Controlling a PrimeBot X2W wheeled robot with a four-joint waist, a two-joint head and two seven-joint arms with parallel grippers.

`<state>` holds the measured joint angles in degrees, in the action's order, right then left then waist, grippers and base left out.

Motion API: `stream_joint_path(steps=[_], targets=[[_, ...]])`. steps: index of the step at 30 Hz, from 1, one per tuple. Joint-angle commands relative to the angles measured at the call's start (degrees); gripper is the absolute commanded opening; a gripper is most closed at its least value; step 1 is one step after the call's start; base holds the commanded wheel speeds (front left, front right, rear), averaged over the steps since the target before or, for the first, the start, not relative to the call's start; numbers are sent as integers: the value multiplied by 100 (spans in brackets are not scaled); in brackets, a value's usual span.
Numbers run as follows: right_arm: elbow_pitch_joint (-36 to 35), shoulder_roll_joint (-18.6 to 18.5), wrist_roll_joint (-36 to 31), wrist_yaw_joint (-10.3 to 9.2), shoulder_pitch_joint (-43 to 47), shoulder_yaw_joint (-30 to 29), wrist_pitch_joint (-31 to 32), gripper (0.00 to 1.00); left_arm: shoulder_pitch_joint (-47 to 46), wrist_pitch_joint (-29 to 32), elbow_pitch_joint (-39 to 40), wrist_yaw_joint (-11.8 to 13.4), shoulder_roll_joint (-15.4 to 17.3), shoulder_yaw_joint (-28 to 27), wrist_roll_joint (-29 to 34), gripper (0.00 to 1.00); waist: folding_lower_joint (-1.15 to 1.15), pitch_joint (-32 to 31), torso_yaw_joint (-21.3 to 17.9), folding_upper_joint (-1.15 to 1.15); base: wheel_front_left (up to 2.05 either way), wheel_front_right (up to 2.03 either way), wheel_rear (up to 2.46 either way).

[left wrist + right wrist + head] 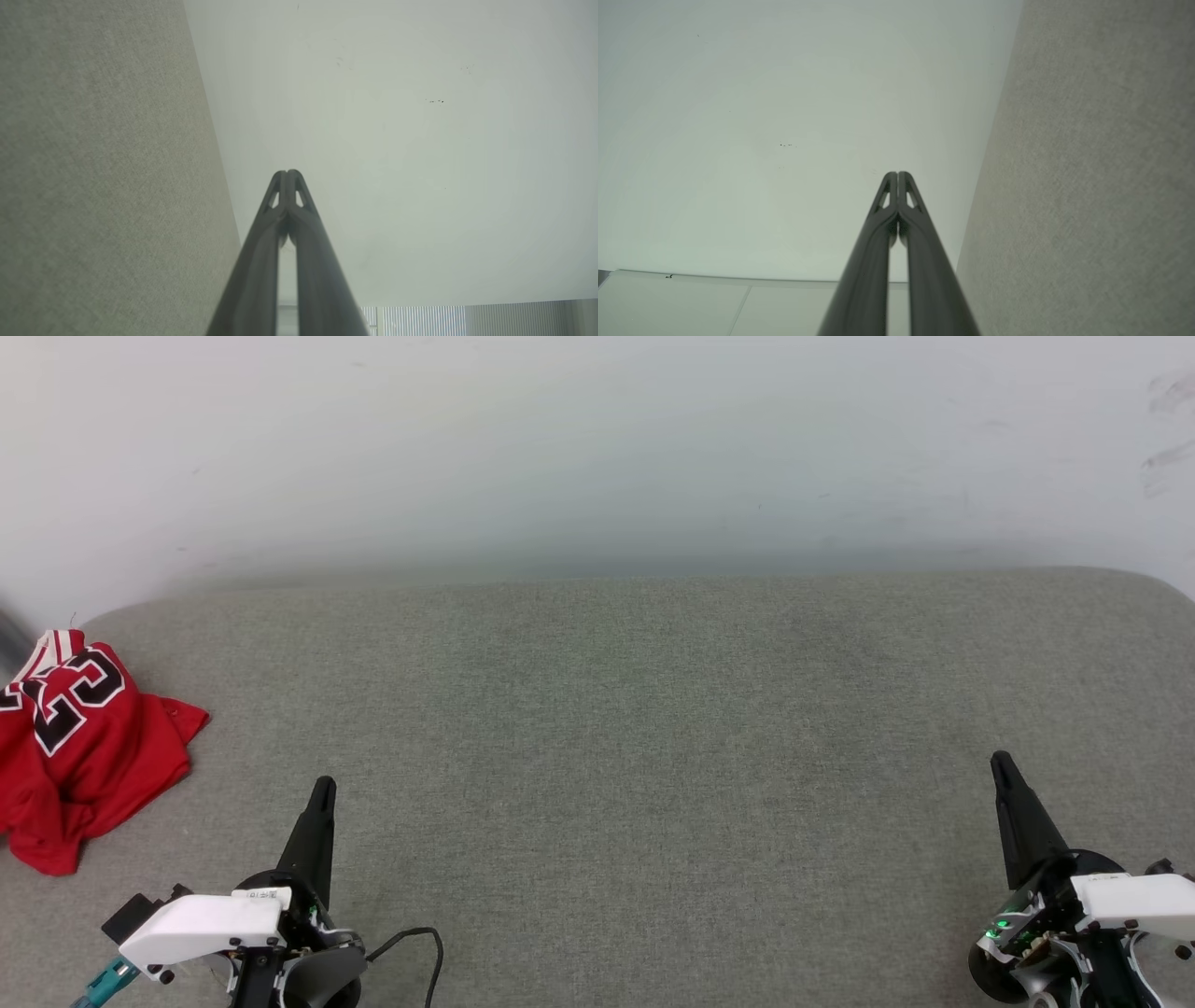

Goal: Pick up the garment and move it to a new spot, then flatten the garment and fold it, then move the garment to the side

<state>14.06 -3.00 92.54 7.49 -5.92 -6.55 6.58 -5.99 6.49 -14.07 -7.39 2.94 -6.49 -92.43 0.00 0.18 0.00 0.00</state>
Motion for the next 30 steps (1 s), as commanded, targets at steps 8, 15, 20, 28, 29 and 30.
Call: stream_joint_path(steps=[8,15,20,28,29,30], targets=[[7,21,-31,0,-57,-1,5,0,-49,31,-7,-19,-5,-20,15,0,0,0,0,0,0,0,0],[7,21,-30,0,-57,-1,4,0,-49,30,-7,-19,-5,-20,16,0,0,0,0,0,0,0,0],[7,21,-30,0,-57,0,4,0,-49,30,-7,-19,-5,-20,16,0,0,0,0,0,0,0,0],[7,21,-29,0,-57,1,3,0,-49,30,-7,-19,-6,-20,16,0,0,0,0,0,0,0,0],[7,21,-29,0,-57,1,3,0,-49,30,-7,-19,-6,-20,16,0,0,0,0,0,0,0,0],[7,21,-29,0,-57,1,3,0,-49,30,-7,-19,-6,-20,16,0,0,0,0,0,0,0,0]])
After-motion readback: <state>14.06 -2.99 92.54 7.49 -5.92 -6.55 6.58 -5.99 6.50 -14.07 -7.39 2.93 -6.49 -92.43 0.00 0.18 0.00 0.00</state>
